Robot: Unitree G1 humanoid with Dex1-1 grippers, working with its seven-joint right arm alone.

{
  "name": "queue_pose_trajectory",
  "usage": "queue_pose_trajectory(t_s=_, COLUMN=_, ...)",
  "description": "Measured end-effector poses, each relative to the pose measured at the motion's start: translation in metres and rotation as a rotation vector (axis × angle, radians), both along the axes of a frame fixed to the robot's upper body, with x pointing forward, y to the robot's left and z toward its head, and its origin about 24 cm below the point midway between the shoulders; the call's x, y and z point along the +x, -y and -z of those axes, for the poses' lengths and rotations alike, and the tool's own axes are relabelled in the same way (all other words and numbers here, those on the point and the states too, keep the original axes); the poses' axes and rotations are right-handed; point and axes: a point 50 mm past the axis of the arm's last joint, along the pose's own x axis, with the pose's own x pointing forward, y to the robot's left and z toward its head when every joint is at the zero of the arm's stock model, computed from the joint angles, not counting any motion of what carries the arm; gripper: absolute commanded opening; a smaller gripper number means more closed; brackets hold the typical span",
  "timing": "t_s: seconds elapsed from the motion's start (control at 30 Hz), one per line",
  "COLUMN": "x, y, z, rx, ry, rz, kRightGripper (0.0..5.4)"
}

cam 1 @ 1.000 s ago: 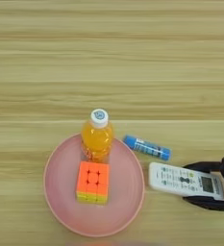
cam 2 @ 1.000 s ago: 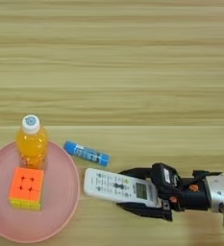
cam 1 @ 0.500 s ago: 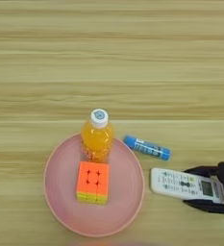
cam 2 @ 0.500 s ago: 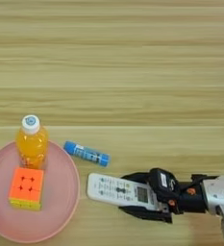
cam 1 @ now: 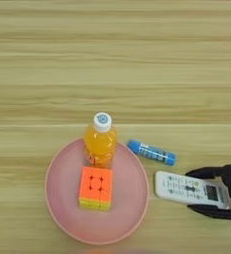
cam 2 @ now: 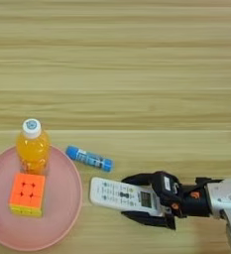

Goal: Move the objects on the table

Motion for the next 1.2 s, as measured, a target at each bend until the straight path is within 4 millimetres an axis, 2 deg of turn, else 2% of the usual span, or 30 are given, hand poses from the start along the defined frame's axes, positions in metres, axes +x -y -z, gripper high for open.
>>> queue_pose_trajectory(t_s=0.17, x=-0.001, y=-0.002, z=-0.002, rx=0.032, ry=-0.027, rz=0.004, kRightGripper=4.36)
queue_pose_trajectory(t_s=0.5, x=0.007, y=-0.013, z=-0.032, rx=0.225, ry=-0.003, rz=0.005, kRightGripper=5.36)
queue_pose_trajectory(t_s=0.8, x=0.008, y=-0.030, z=-0.049, rx=0.341, ry=0.010, rz=-0.009, kRightGripper=5.36)
queue_pose_trajectory(t_s=0.97, x=0.012, y=-0.047, z=-0.048, rx=0.425, ry=0.033, rz=0.026, kRightGripper=5.36)
queue_pose_trajectory(t_s=1.2, x=0.019, y=-0.060, z=-0.050, rx=0.479, ry=0.062, rz=0.064, kRightGripper=5.36)
